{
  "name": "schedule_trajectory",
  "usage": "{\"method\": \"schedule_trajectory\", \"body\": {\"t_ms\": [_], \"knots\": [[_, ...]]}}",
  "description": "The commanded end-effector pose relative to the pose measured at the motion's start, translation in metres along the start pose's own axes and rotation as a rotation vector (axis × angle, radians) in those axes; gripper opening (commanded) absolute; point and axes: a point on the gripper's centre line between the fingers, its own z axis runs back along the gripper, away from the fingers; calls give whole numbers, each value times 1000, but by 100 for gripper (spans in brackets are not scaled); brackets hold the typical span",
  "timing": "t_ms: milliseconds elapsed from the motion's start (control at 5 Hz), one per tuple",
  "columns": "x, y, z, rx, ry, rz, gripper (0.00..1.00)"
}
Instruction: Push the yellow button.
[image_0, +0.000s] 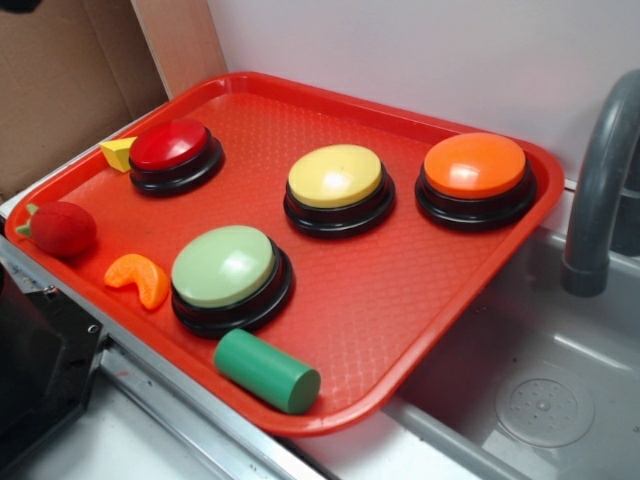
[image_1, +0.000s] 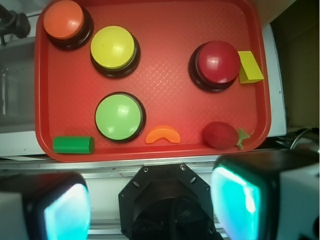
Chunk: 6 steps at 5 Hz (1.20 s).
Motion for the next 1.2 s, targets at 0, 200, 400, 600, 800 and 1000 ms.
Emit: {"method": "schedule_trajectory", "body": {"t_ms": [0, 200, 400, 600, 800, 1000], "knots": [[0, 0, 0, 0, 0, 0, 100], [47, -20, -36, 51, -16, -255, 100], [88, -27, -76, 80, -4, -267, 100], [120, -35, -105, 88, 6, -210, 100], [134, -45, -131, 65, 37, -102, 100], [141, -48, -157, 65, 31, -23, 100]]}}
